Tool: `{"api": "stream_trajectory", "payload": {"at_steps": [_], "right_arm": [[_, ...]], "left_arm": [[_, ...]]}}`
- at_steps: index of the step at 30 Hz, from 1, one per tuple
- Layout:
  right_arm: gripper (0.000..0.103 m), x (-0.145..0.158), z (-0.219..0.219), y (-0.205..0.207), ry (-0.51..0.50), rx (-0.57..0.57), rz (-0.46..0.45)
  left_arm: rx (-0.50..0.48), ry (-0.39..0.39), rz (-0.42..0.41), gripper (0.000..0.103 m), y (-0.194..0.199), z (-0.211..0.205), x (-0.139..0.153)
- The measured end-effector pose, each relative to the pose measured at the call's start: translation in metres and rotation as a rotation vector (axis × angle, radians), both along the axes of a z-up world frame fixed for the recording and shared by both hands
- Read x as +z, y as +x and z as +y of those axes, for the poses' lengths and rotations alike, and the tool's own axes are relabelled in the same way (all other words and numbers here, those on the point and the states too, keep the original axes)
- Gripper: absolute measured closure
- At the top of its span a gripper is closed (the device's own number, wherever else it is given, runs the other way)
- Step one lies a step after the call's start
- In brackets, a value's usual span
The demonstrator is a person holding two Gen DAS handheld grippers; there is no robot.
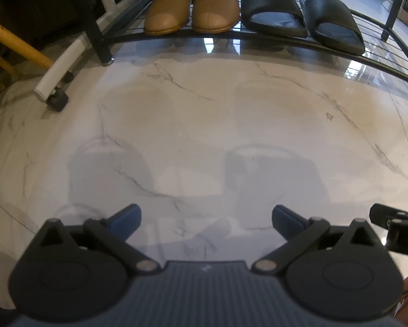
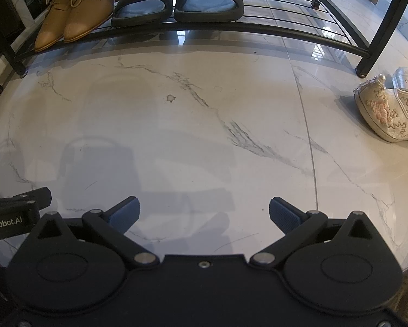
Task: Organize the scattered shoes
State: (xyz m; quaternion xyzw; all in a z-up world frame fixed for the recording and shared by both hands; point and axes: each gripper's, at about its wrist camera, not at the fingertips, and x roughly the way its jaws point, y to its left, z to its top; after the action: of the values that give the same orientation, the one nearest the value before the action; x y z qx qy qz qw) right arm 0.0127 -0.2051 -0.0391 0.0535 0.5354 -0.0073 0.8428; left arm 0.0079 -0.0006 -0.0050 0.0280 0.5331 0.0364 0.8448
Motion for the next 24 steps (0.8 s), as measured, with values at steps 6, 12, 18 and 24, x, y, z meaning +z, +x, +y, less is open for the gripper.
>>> {"api": "stream_trajectory", "payload": {"at_steps": [6,12,18,24], "right_arm": [[0.0,0.0029,-0.0011,-0.0008,0.005,-0.01,-0.007],[0.0,0.0042,-0.0042,-0.0006,0.018,-0.023,-0.008],[0.0,0.0025,-0.0034,0.0004,-0.011,-0.021,0.002],[0.0,0.0079,-0.0054,-0.0002,-0.004,-0.029,-0.017]], "left_arm": [[-0.004,0.0,0.001,0.001,0.0001,0.0001,-0.0001],[-0.021,0.023,0.013,0.001,0.0014,-0.0047,-0.003],[-0.023,0.028,0.013,0.001,0.0006,-0.0053,-0.0033],[0.005,0.011,0.03,0.001,0.0032,-0.0012,-0.0046]]}}
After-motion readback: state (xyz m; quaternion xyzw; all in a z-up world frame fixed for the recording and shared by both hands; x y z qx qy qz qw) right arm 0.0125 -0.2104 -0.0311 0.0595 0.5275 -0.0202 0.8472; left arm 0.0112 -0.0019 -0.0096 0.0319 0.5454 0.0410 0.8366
